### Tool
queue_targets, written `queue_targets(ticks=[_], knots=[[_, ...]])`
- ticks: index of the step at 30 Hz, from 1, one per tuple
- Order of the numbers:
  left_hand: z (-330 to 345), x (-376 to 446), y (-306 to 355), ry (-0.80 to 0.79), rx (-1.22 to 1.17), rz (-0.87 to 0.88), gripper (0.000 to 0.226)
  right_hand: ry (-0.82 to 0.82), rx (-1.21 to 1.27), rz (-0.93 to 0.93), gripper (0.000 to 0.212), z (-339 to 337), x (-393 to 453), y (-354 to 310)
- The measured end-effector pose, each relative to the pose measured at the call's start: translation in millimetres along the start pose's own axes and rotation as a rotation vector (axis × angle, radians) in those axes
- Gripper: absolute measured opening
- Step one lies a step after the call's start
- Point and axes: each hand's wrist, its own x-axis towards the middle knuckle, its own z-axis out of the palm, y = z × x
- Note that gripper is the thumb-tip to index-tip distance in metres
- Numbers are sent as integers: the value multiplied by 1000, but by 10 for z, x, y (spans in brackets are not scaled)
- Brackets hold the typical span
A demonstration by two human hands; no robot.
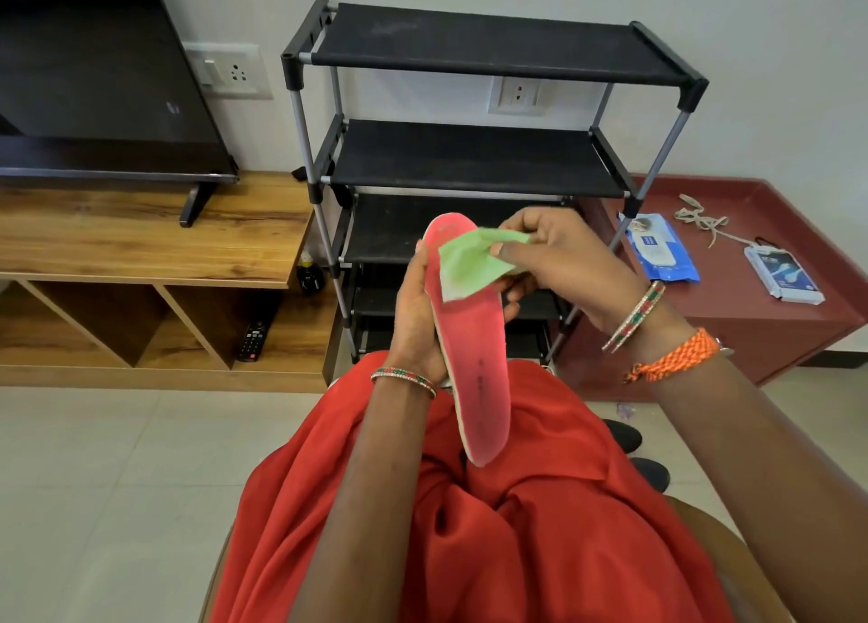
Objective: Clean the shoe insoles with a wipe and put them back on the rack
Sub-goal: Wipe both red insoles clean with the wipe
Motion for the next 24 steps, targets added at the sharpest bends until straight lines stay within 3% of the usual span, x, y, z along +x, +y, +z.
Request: queue_targets(ticks=[4, 6, 8, 11, 14, 16, 21, 24], knots=[[-19, -20, -4, 11, 18, -3, 67, -175, -581, -101, 10, 38, 0, 81], [-17, -22, -12, 2, 17, -9, 67, -90, -764, -153, 17, 83, 15, 79], [-2, -13, -37, -1, 28, -6, 67, 100, -883, -199, 35, 145, 2, 66], [0, 0, -43, 14, 31, -17, 65, 337, -848, -342, 32, 244, -112, 76], [-36, 9, -10, 4, -29, -27, 70, 227, -657, -371, 20, 373, -270, 140], [-28, -5, 5, -30, -28, -35, 77, 154, -694, -345, 24, 441, -302, 243], [0, -15, -66, -55, 12, -26, 69, 267, -720, -497, 15, 352, -163, 341], [18, -16, -71, -35, 58, -12, 67, 235, -804, -568, 17, 248, -88, 300]])
